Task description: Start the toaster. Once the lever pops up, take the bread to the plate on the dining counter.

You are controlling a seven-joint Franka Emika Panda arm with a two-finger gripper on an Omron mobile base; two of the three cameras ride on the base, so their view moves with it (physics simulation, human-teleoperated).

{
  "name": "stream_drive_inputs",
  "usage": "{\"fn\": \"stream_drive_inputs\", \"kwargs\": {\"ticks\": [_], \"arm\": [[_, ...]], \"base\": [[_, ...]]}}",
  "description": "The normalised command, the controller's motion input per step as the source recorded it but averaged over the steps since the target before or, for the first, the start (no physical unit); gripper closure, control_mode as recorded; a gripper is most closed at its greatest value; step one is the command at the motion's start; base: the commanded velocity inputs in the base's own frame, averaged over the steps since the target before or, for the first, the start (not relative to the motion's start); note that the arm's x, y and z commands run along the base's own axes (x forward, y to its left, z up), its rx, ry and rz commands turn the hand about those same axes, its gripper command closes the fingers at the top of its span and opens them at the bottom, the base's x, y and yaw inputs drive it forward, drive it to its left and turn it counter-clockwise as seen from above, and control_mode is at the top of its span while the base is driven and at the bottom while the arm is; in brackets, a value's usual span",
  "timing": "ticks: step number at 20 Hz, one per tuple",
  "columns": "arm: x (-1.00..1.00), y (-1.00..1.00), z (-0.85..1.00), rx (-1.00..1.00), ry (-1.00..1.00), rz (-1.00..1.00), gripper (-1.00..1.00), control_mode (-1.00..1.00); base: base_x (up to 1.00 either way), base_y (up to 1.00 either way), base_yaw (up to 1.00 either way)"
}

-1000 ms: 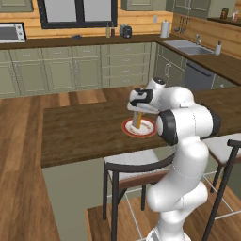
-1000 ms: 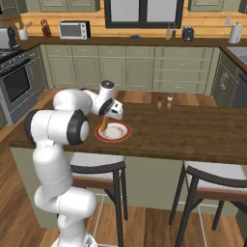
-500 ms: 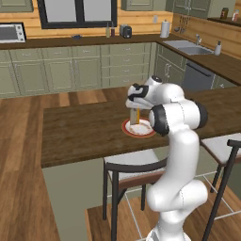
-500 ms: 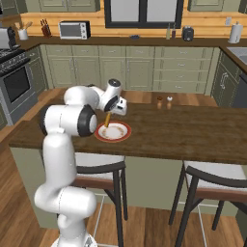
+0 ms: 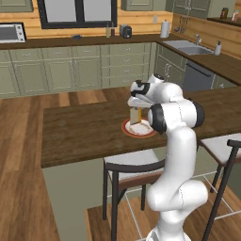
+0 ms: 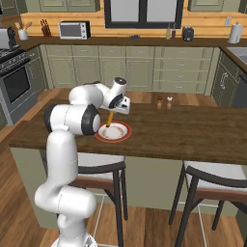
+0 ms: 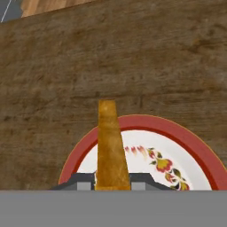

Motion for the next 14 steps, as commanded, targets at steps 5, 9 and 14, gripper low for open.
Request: {"fn": "stream_drive_inputs", "kwargs": {"ticks": [5,9,14], "arm": [[-0.21,0.0,-0.39,0.0,0.0,0.0,1.0,-1.0],[-0.3,0.0,-0.28,0.0,0.0,0.0,1.0,-1.0],[-0.39,0.0,-0.24,0.0,0.01,-0.01,-1.0,-1.0]], "base": [[0.0,0.0,0.0],[0.0,0.0,0.0],[0.0,0.0,0.0]]}}
